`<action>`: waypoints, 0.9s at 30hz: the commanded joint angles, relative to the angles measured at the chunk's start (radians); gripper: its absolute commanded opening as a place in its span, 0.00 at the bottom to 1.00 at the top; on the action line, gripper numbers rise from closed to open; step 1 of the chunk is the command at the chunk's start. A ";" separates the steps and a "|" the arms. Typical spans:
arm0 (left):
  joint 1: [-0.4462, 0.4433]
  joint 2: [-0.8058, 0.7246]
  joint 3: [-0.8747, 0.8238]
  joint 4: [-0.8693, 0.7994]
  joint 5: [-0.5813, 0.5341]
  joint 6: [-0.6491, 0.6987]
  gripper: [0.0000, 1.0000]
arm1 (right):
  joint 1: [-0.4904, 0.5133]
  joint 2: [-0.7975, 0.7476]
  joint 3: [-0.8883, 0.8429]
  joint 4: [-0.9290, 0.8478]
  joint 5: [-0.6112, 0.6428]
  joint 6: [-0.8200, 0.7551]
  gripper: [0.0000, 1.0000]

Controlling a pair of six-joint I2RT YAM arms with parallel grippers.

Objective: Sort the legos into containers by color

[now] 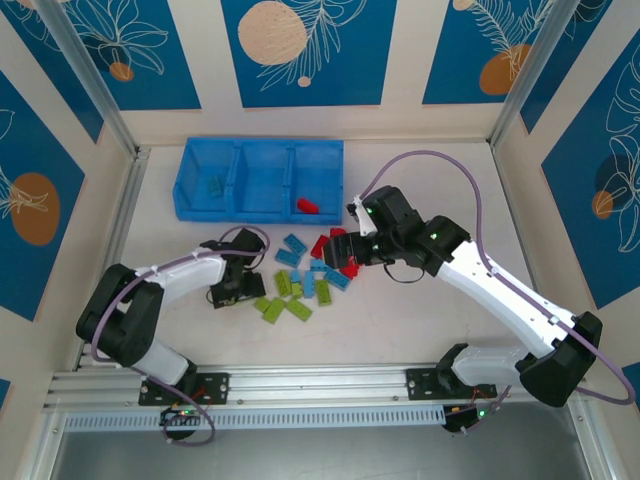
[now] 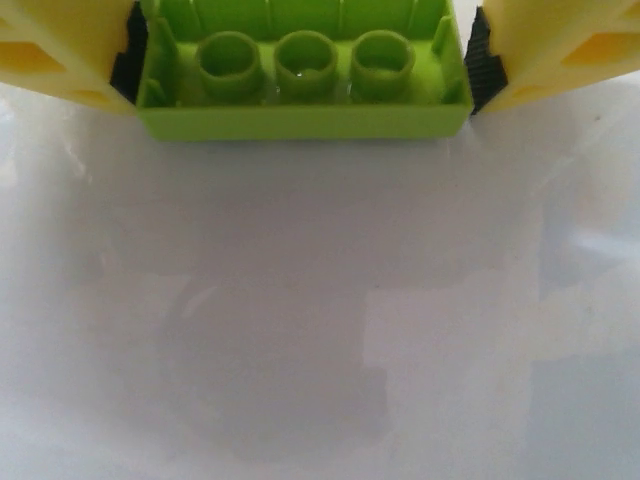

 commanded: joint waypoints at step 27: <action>0.202 0.508 1.034 -0.081 -0.178 0.190 0.61 | 0.063 -0.102 0.015 -0.058 0.106 0.109 0.87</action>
